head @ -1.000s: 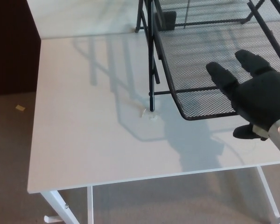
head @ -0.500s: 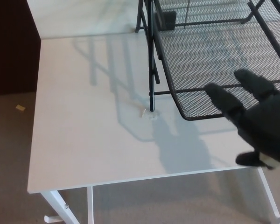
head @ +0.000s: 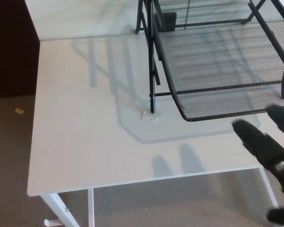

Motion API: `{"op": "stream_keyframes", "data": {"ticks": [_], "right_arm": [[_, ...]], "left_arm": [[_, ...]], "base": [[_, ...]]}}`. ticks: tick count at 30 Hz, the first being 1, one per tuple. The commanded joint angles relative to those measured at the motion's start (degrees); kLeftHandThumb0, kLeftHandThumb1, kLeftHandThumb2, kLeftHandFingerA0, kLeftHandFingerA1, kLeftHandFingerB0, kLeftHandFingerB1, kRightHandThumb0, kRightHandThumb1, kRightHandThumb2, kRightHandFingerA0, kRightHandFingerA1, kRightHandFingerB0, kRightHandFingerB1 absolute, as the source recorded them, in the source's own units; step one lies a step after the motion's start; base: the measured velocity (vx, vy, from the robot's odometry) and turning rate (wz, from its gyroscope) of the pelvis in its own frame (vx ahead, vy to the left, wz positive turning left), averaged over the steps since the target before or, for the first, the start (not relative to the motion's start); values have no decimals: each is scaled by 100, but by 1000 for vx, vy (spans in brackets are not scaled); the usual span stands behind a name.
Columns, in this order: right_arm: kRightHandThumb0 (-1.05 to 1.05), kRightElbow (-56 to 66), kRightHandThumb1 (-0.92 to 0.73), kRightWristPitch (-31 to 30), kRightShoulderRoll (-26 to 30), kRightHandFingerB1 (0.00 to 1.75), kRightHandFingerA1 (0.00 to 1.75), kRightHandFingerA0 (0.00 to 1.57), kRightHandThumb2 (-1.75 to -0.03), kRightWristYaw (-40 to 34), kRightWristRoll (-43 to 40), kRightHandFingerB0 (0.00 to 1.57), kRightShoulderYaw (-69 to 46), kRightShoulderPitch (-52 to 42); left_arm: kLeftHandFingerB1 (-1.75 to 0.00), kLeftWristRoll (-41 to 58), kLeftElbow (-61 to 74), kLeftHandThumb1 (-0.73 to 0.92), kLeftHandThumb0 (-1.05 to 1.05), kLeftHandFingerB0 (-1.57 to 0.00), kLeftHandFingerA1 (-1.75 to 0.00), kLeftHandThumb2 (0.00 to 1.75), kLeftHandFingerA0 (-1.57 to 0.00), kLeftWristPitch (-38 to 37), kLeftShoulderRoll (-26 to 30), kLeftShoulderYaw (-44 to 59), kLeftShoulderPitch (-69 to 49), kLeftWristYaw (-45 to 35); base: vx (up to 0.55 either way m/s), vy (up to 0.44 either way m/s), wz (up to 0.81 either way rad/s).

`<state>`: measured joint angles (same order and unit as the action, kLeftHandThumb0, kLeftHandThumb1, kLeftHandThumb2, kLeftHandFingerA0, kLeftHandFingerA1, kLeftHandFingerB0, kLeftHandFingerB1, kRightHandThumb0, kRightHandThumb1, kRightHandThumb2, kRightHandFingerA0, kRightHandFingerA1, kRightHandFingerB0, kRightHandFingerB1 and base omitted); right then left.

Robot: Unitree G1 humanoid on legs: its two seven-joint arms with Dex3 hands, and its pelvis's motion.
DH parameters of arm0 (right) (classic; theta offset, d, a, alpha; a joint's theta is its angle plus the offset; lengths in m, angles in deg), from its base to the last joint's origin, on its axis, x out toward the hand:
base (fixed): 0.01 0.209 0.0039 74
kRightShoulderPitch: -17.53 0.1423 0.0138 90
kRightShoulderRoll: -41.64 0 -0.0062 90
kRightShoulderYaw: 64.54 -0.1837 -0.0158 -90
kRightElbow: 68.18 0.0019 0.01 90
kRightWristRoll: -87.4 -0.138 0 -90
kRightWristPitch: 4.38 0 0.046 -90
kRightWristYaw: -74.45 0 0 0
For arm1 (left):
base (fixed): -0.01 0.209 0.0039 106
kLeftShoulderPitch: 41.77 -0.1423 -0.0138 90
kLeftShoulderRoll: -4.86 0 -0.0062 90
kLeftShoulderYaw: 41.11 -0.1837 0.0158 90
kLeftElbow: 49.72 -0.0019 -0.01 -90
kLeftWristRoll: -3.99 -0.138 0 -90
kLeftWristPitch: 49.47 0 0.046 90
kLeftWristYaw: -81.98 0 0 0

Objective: The robot walk towards a table in front and then pushes a layer of a file tray back to its original position using its right hand

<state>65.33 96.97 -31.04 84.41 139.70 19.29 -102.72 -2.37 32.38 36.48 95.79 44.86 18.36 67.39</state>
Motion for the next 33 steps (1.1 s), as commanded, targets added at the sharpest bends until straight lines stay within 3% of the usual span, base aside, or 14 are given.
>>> {"op": "stream_keyframes", "data": {"ticks": [1, 7, 11, 12, 15, 16, 18, 19, 20, 21, 22, 23, 24, 33], "right_arm": [[-76, 391, -45, 1301, -446, 0, 0, 0, -74, -1138, -846, 0, -771, -1526], [-75, -659, -51, 2410, -1385, 0, 0, 0, -79, -2193, -1743, 0, -702, -2531], [-55, -1663, -52, 1874, -1919, 16, 17, 1, -84, -1352, -3244, 0, -20, -2129], [-50, -2176, -66, 1409, -2208, 16, 29, 5, -68, -959, -3709, 4, 84, -1838], [-54, -3371, -63, 1023, -2632, 23, 41, 8, -71, -451, -4346, 8, 50, -1191], [-30, -3707, -55, 1005, -2703, 50, 51, 0, -103, -393, -4355, 0, 7, -1099], [-30, -4315, -54, 993, -2789, 50, 52, 1, -102, -256, -4366, 0, -102, -839], [-50, -4816, -67, 1006, -2773, 30, 46, 15, -62, -199, -4251, 14, -177, -660], [-49, -4927, -66, 984, -2772, 30, 48, 16, -61, -160, -4240, 14, -202, -593], [-53, -5005, -51, 839, -2772, 43, 57, 18, -78, -85, -4203, 9, -232, -506], [-53, -5015, -51, 718, -2771, 43, 57, 18, -78, -48, -4154, 9, -246, -478], [-49, -5107, -66, 671, -2754, 33, 54, 20, -61, 10, -4139, 12, -254, -402], [-54, -5194, -52, 659, -2750, 43, 58, 16, -79, 90, -4174, 8, -276, -380], [-55, -5783, -51, 710, -2751, 44, 58, 15, -79, 360, -4191, 6, -284, -526]], "left_arm": [[-37, -111, -89, 69, -24, -40, -40, 61, -49, -11, 92, -9, -80, 54], [-37, -137, -224, 70, -23, -38, -40, 61, -48, -107, 106, -7, -19, 72], [-36, -81, -319, 70, -24, -39, -40, 61, -48, -100, 45, 30, -9, 108], [-36, -47, -317, 70, -25, -38, -40, 61, -47, -118, 45, 49, -31, 89], [-36, 39, -353, 70, -25, -37, -40, 61, -48, -156, 28, 105, -55, 61], [-36, 55, -338, 70, -26, -37, -40, 61, -48, -156, 35, 127, -130, 58], [-36, 120, -448, 70, -26, -37, -41, 61, -48, -213, 40, 195, -87, 37], [-37, 208, -443, 70, -24, -37, -40, 61, -48, -97, 17, 291, -26, 44], [-36, 217, -445, 70, -24, -38, -40, 61, -48, -67, 20, 316, 19, 48], [-35, 278, -473, 70, -24, -35, -39, 60, -46, 49, 25, 379, 159, 12], [-35, 355, -503, 70, -24, -35, -39, 60, -46, 163, 19, 431, 264, -39], [-36, 405, -551, 70, -24, -35, -39, 60, -45, 177, 12, 466, 346, -65], [-36, 411, -592, 71, -25, -36, -40, 62, -46, 144, 4, 477, 357, -75], [-36, 544, -780, 71, -24, -35, -40, 62, -46, 44, 65, 736, 117, -199]], "base": [[0, 0, 0], [0, 0, 0], [0, 0, 0], [0, 0, 0], [0, 0, 0], [0, 0, 0], [0, 0, 0], [0, 0, 0], [0, 0, 0], [0, 0, 0], [0, 0, 0], [0, 0, 0], [0, 0, 0], [0, 0, 0]]}}
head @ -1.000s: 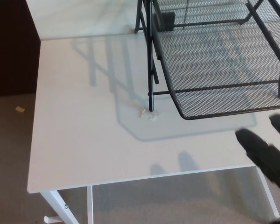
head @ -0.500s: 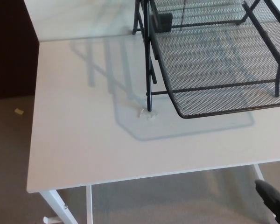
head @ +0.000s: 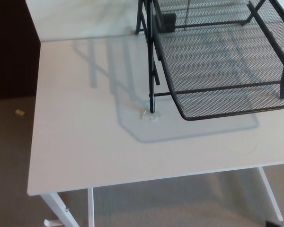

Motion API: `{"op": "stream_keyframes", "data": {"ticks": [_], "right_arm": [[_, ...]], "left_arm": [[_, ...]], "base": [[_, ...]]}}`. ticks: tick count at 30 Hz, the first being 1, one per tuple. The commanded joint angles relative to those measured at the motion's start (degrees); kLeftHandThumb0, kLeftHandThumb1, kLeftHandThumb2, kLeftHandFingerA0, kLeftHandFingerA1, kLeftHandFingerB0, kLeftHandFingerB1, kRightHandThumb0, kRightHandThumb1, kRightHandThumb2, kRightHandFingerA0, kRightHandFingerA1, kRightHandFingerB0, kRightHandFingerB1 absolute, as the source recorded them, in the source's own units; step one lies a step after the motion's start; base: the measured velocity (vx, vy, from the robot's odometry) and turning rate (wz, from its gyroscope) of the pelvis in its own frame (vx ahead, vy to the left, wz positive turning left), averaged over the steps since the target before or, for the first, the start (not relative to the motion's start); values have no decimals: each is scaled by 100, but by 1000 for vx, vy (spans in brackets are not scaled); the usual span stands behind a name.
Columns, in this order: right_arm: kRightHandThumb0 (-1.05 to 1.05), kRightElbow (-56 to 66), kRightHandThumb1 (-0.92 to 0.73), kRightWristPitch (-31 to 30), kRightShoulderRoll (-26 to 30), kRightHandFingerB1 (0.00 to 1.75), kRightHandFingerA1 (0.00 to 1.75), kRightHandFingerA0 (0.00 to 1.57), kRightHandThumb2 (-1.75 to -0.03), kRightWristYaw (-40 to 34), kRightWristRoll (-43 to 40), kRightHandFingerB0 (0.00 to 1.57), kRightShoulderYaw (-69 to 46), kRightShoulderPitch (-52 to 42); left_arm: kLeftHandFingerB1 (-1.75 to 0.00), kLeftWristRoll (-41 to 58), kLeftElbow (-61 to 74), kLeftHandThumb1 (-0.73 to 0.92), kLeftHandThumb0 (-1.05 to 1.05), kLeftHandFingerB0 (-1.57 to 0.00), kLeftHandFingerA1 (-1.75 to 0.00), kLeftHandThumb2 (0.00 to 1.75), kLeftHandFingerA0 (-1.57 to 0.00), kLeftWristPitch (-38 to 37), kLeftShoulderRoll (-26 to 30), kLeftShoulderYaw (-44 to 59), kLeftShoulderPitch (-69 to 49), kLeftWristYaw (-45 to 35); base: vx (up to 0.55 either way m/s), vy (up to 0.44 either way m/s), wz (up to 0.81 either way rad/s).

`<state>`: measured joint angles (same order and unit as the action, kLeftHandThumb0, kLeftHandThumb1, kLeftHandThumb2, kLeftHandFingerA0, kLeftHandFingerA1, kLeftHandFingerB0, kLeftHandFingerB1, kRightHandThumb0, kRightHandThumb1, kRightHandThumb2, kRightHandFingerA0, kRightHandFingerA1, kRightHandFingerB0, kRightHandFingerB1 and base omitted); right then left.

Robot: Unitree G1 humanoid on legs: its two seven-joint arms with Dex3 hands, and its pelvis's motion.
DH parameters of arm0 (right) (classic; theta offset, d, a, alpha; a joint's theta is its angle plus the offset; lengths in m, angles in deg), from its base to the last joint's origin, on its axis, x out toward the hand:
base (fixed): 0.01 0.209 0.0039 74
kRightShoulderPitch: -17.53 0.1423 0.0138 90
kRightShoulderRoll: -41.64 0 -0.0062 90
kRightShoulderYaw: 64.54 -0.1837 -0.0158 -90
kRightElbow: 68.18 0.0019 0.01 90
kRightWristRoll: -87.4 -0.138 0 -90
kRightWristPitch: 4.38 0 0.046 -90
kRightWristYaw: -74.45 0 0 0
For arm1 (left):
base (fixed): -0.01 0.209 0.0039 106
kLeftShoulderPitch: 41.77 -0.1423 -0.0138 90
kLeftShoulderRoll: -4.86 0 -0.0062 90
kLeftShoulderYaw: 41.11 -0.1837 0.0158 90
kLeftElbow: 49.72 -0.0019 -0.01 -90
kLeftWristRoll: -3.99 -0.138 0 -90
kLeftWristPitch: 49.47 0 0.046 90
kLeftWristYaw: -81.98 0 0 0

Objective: The robot walk towards a table in front and then pushes a layer of a file tray back to its original position using its right hand

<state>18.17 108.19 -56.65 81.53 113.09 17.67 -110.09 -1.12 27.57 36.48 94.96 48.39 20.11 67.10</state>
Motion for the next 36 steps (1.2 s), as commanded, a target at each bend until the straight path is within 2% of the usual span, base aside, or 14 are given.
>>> {"op": "stream_keyframes", "data": {"ticks": [1, 8, 14, 30, 36], "right_arm": [[-54, -1062, -51, -461, -182, 44, 58, 14, -79, 689, -1554, 5, -128, 198], [-56, -1394, -51, 62, -145, 46, 62, 20, -79, 512, -1593, 9, -94, 194], [-55, -1755, -50, 178, -24, 42, 58, 18, -77, 458, -1655, 9, -17, 482], [-54, -962, -54, -562, 199, 46, 60, 18, -81, 712, -1952, 8, 245, 570], [-54, -937, -55, -565, 261, 47, 62, 21, -82, 674, -1940, 10, 303, 605]], "left_arm": [[-36, 448, -320, 70, -25, -35, -40, 61, -46, 95, 141, 421, -40, -193], [-36, 513, -358, 70, -24, -34, -40, 62, -45, 235, 126, 592, 78, -264], [-35, 478, -393, 68, -25, -34, -40, 60, -47, 252, 107, 607, 179, -308], [-35, 439, -359, 69, -25, -33, -39, 61, -45, 368, 146, 596, 475, -321], [-36, 500, -329, 70, -25, -32, -41, 61, -45, 465, 135, 598, 565, -380]], "base": [[0, 0, 0], [0, 0, 0], [0, 0, 0], [0, 0, 0], [0, 0, 0]]}}
